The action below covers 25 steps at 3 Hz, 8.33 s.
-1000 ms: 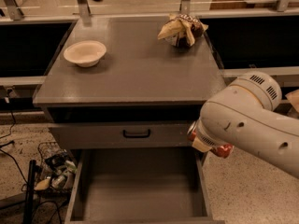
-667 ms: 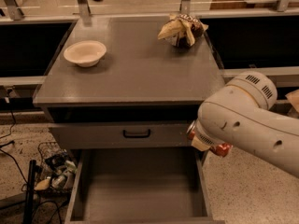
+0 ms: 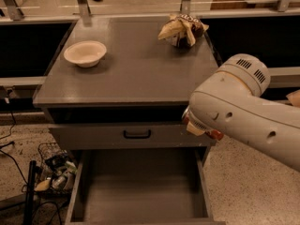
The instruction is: Pick coke can from middle drawer and place on counter
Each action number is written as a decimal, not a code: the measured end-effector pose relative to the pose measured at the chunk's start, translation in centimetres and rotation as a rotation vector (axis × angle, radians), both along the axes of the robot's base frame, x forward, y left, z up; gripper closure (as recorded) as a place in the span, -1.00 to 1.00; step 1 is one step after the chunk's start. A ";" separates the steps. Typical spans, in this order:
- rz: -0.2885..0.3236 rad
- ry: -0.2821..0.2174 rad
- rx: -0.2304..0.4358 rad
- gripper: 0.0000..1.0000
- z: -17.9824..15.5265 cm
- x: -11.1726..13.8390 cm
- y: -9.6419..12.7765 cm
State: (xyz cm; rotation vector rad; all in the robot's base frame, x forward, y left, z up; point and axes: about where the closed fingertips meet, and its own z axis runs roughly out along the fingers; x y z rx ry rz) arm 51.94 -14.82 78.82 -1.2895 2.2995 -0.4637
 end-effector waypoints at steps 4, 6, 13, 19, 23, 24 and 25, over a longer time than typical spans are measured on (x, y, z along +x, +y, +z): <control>0.024 -0.084 -0.035 1.00 5.7 0.6 -1.4; 0.014 -0.137 -0.071 1.00 8.6 0.1 -3.2; 0.190 -0.161 -0.088 1.00 8.7 12.4 3.7; 0.371 -0.113 0.060 1.00 9.0 10.9 4.9; 0.386 -0.098 -0.050 1.00 8.2 11.2 6.6; 0.396 -0.089 -0.097 1.00 8.1 11.2 7.5; 0.396 -0.089 -0.098 1.00 8.1 11.2 7.5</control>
Offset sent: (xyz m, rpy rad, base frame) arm 0.0057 0.0010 0.0203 -0.0278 -0.0306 0.0412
